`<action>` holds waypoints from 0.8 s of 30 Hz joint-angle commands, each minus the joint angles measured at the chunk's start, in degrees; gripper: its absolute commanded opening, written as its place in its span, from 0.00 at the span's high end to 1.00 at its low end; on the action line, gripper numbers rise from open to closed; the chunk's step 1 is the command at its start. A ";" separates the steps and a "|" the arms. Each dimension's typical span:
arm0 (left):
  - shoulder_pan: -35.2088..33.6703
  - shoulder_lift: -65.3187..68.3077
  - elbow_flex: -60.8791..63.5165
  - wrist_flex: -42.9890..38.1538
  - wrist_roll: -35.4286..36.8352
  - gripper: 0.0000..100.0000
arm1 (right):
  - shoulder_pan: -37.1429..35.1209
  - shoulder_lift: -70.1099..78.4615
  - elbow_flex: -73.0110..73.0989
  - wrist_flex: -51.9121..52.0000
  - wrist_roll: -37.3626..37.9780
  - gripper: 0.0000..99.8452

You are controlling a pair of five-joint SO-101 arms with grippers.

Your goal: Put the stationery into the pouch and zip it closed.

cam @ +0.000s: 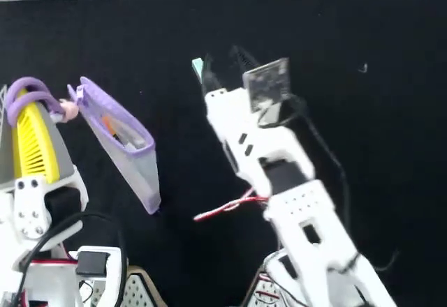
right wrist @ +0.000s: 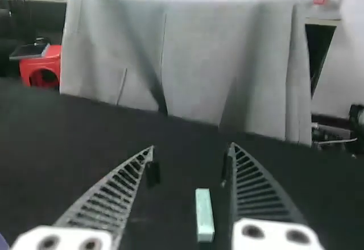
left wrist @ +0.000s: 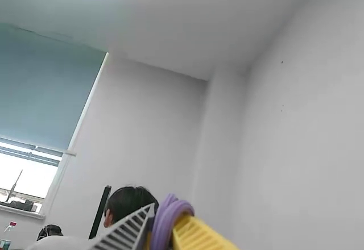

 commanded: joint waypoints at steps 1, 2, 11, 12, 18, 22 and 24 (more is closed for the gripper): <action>-0.75 -1.76 2.33 -2.11 -0.44 0.97 | -3.87 10.24 3.91 -16.00 0.70 0.81; -0.75 -1.67 2.51 -2.02 -0.44 0.97 | -3.96 13.41 2.33 -15.91 0.62 0.81; -0.84 -1.76 2.68 -1.93 -0.44 0.97 | -1.58 40.40 -10.77 -16.00 0.62 0.81; -0.84 -1.76 2.77 -1.93 -0.44 0.97 | -1.49 41.27 -11.56 -15.91 0.62 0.81; -0.84 -2.02 2.77 0.00 -0.44 0.97 | 2.02 42.68 -15.34 -8.97 0.62 0.81; -0.84 -2.11 3.03 0.00 -0.53 0.97 | 4.84 44.70 -20.35 -0.09 1.14 0.81; -0.84 -2.11 3.21 0.00 -0.35 0.97 | 5.36 47.78 -23.60 1.67 3.34 0.81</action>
